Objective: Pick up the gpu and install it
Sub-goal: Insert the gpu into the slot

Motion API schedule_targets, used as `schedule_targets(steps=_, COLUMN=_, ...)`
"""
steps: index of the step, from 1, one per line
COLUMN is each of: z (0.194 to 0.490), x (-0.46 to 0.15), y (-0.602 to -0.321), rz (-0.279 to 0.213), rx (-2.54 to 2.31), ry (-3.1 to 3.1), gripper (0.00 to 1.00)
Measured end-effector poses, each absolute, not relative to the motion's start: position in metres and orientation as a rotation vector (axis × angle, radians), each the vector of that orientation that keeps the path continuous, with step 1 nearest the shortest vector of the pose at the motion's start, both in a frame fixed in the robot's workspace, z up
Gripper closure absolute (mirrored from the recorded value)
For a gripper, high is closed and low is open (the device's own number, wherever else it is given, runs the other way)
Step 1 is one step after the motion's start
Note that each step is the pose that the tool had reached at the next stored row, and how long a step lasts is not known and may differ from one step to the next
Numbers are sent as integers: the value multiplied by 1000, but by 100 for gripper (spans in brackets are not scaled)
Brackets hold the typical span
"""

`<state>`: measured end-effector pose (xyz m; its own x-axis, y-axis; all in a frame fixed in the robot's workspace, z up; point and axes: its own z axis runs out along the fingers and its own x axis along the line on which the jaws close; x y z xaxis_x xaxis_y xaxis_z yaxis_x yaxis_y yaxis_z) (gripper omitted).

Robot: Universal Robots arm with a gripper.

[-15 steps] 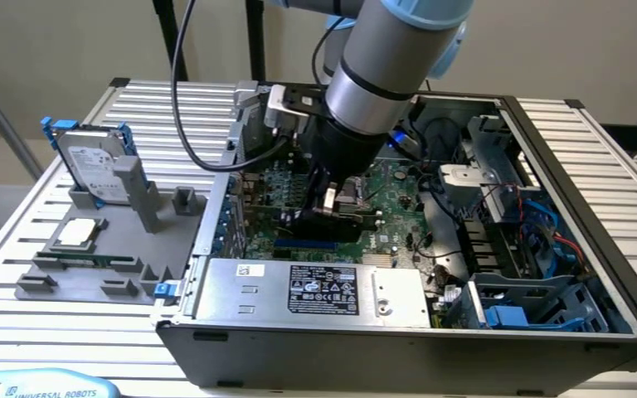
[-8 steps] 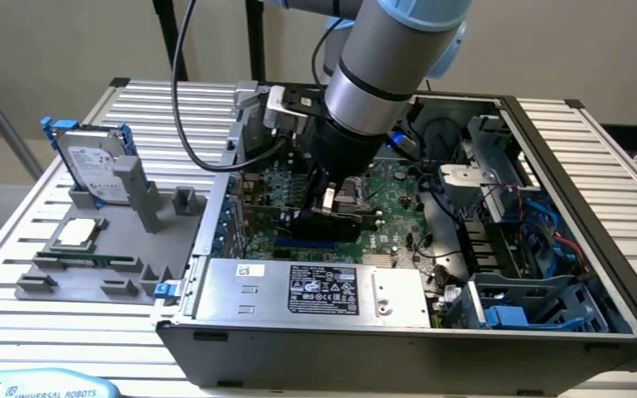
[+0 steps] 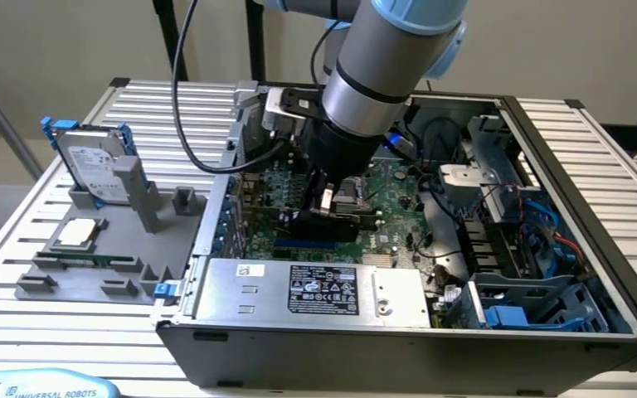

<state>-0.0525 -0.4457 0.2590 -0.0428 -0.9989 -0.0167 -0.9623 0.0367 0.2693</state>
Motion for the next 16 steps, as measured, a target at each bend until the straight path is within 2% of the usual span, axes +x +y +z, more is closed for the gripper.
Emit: schedule_targets(steps=16, z=253, x=-55, y=-445, rz=-309, rx=2045, ry=-2125, gripper=74)
